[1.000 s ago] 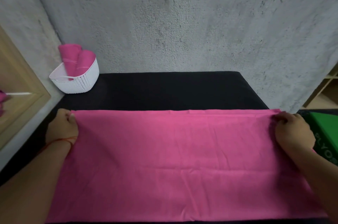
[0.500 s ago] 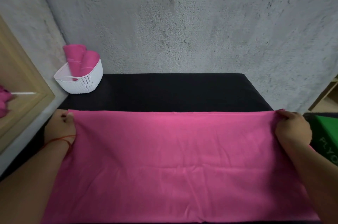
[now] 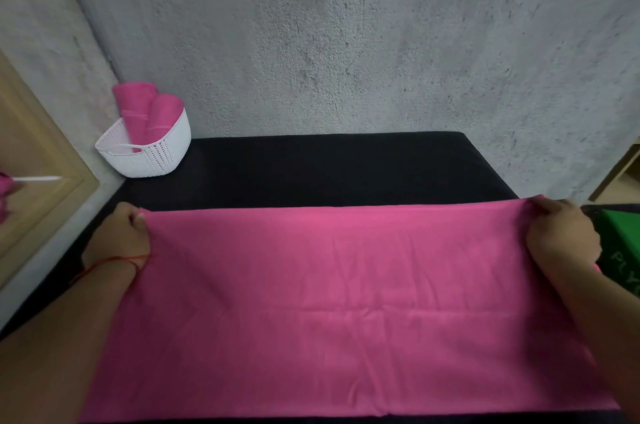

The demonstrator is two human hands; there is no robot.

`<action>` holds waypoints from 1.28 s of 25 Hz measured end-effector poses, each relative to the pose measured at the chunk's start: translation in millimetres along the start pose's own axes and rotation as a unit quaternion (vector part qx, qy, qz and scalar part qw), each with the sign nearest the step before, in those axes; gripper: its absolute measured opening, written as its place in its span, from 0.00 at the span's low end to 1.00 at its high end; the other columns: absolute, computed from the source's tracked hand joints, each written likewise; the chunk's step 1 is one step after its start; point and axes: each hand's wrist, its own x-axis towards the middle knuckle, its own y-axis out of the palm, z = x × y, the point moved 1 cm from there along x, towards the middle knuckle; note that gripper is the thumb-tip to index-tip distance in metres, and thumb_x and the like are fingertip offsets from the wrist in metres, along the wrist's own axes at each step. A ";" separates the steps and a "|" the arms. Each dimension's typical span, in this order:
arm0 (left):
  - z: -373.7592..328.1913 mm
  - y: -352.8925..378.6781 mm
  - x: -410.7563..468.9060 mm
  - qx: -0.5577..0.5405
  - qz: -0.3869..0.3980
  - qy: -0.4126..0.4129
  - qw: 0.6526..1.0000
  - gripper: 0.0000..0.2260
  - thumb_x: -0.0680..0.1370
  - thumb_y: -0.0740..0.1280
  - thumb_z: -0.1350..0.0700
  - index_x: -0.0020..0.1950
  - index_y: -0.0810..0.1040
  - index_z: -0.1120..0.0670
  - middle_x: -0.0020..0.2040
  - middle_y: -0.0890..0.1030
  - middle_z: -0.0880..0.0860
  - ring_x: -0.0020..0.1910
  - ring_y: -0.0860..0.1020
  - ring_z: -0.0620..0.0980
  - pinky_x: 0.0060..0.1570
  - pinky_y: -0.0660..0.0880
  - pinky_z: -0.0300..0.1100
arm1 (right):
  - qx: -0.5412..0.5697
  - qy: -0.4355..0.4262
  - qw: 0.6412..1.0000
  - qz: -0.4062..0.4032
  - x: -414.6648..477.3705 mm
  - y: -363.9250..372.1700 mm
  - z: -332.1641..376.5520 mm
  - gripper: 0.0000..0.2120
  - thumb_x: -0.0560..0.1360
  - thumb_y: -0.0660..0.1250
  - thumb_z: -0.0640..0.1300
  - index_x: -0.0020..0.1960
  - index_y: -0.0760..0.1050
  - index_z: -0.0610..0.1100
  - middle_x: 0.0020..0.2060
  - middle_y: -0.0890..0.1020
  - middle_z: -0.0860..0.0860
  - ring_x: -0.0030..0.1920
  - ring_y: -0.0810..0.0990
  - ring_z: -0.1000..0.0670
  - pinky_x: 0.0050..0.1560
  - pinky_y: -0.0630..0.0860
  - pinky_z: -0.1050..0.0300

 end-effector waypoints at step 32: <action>-253.0 62.6 -67.4 0.056 0.347 0.405 0.844 0.25 0.71 0.69 0.26 0.43 0.77 0.48 0.41 0.80 0.46 0.43 0.80 0.48 0.50 0.79 0.47 | -0.107 -0.437 0.818 0.359 -41.0 52.8 200.5 0.21 0.70 0.68 0.69 0.47 0.77 0.52 0.47 0.81 0.54 0.50 0.79 0.48 0.55 0.77 0.51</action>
